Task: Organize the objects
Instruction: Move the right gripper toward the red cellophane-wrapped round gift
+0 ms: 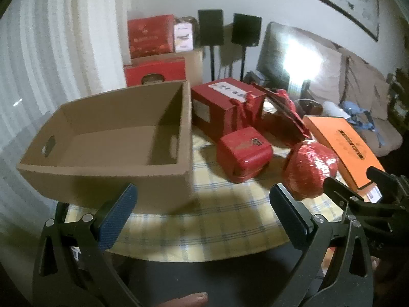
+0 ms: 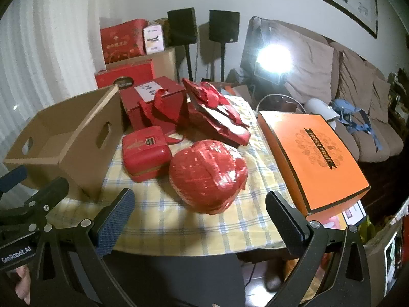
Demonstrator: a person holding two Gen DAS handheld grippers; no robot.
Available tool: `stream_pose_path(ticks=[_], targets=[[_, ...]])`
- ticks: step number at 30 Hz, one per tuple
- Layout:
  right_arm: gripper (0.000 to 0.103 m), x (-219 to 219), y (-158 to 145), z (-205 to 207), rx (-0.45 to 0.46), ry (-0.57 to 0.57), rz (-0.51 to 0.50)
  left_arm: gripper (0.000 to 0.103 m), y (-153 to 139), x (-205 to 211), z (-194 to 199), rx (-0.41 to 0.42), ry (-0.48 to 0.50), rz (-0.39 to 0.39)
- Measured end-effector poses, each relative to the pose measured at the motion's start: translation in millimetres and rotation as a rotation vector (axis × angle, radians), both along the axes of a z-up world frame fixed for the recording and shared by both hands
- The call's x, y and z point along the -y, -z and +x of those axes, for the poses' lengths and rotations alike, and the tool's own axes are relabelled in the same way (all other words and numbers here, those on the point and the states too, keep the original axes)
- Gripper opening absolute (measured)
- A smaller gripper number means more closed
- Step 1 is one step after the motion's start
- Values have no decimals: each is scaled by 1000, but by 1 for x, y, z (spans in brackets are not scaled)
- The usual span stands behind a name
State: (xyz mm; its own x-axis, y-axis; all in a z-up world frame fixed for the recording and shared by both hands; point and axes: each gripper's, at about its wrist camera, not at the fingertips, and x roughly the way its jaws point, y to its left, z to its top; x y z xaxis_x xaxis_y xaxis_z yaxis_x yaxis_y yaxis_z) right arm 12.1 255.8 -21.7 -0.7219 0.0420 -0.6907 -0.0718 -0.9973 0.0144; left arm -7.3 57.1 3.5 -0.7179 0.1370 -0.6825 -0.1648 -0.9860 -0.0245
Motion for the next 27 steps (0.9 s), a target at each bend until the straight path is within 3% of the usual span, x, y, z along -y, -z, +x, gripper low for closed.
stream_pose_path(ticks=[24,27], targets=[[102,-96,11,-8,-52,72,-5,103,23,-66,-8,29,240,50],[99,-102,18,-12,-50,54,19,103,29,-78,-9,34,284,50]])
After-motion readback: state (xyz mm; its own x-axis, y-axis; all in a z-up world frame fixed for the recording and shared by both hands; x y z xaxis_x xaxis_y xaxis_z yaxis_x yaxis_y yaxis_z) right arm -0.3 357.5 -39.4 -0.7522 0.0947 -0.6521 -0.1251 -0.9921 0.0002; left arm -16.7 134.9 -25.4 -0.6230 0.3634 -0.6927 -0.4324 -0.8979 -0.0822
